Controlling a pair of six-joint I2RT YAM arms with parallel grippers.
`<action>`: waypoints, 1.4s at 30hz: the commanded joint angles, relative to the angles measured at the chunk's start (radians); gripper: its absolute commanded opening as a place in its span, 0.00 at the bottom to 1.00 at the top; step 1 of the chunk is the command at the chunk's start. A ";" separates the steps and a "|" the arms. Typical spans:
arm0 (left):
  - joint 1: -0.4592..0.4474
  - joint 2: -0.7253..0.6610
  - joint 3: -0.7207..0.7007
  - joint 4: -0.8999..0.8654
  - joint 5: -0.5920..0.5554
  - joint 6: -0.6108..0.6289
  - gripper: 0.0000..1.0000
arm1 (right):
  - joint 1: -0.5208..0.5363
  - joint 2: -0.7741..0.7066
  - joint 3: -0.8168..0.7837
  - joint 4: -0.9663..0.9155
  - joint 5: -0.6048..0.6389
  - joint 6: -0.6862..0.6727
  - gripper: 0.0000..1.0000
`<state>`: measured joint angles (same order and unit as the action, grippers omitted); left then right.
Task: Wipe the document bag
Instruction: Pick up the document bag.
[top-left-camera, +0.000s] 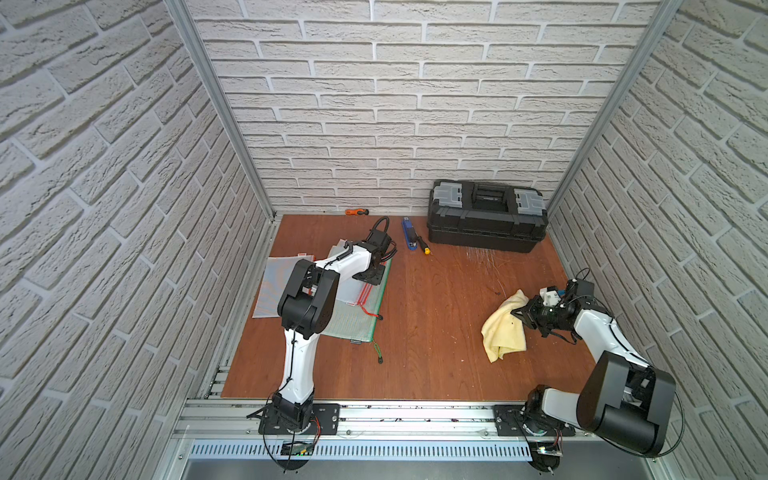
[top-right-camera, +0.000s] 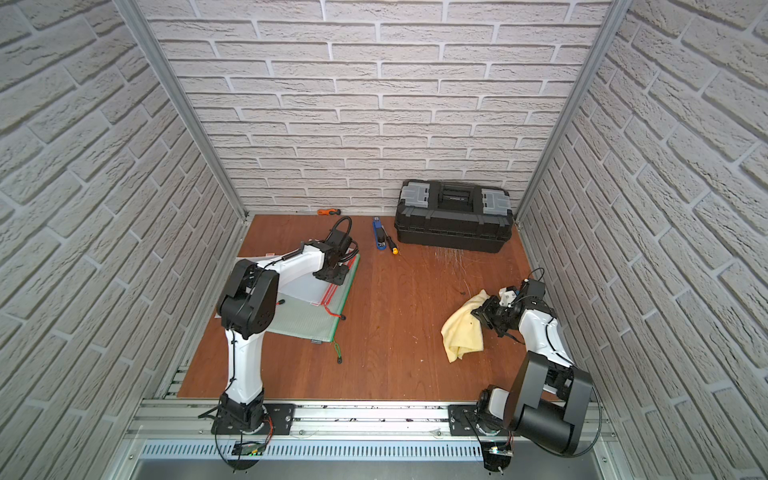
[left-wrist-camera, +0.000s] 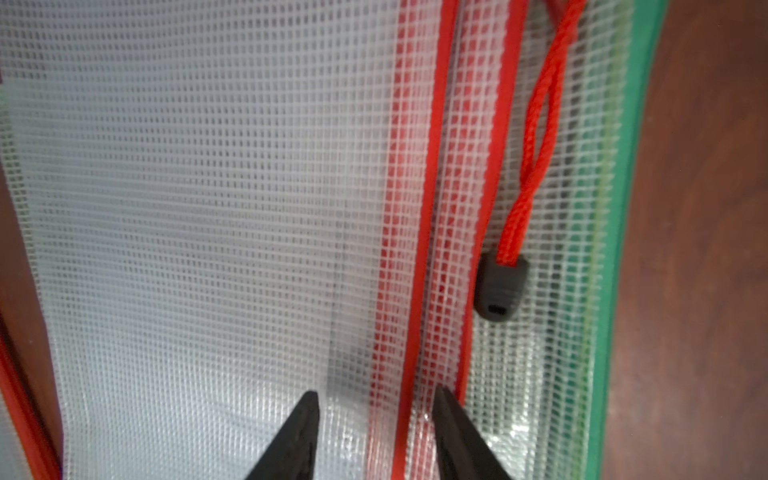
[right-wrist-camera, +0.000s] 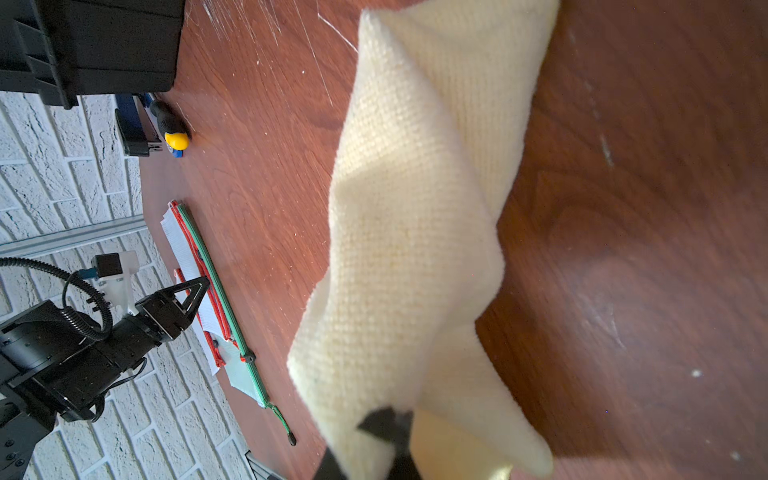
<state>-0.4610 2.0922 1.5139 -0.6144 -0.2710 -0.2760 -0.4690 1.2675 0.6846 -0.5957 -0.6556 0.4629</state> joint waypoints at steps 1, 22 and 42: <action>0.006 0.066 -0.024 -0.024 -0.007 0.012 0.40 | 0.005 -0.007 0.024 -0.005 -0.004 -0.013 0.02; 0.012 0.086 -0.068 -0.003 0.001 0.003 0.00 | 0.006 -0.029 0.024 -0.018 -0.006 -0.017 0.02; -0.404 -0.090 0.374 -0.365 -0.004 -0.182 0.00 | 0.007 -0.054 0.030 -0.021 -0.010 -0.005 0.02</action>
<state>-0.8154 2.0071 1.8488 -0.8982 -0.3008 -0.3847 -0.4683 1.2404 0.6849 -0.6178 -0.6559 0.4591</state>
